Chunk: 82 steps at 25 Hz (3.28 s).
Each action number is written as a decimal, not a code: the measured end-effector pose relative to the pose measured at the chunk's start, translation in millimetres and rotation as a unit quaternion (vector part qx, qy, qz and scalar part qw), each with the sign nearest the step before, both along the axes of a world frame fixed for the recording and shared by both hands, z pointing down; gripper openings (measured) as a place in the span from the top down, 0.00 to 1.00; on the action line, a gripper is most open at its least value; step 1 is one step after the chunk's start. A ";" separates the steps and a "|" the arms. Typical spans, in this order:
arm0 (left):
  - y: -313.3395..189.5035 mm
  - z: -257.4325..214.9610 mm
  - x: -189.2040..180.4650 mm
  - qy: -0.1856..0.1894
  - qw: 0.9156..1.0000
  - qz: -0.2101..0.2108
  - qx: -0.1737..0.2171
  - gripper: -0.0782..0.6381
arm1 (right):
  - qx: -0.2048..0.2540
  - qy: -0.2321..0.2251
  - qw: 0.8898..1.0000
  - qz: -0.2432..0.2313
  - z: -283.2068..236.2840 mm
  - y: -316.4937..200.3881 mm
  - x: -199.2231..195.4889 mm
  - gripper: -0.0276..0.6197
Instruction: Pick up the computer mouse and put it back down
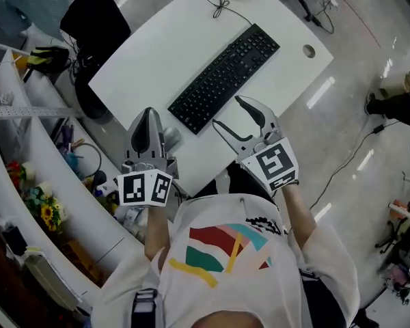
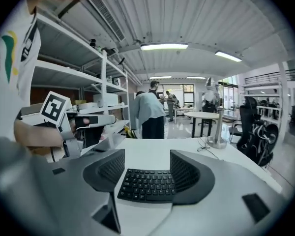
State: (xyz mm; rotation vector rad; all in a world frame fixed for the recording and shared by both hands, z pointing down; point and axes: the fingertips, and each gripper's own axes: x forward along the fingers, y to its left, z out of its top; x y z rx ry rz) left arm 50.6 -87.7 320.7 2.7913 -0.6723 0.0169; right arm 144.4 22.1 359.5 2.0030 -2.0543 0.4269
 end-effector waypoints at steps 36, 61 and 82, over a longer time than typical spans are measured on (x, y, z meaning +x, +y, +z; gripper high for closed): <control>-23.6 105.5 -238.7 -0.005 0.931 -0.351 -0.103 0.83 | -0.263 0.285 0.659 -0.645 204.8 -85.7 -223.5 0.50; -20.6 89.3 -232.3 0.013 0.936 -0.338 -0.092 0.83 | -0.274 0.243 0.692 -0.622 198.6 -97.6 -226.0 0.51; -24.8 -34.6 -9.0 0.017 0.997 -0.060 0.038 0.83 | 0.024 -0.022 0.999 -0.018 -52.4 -46.9 32.2 0.51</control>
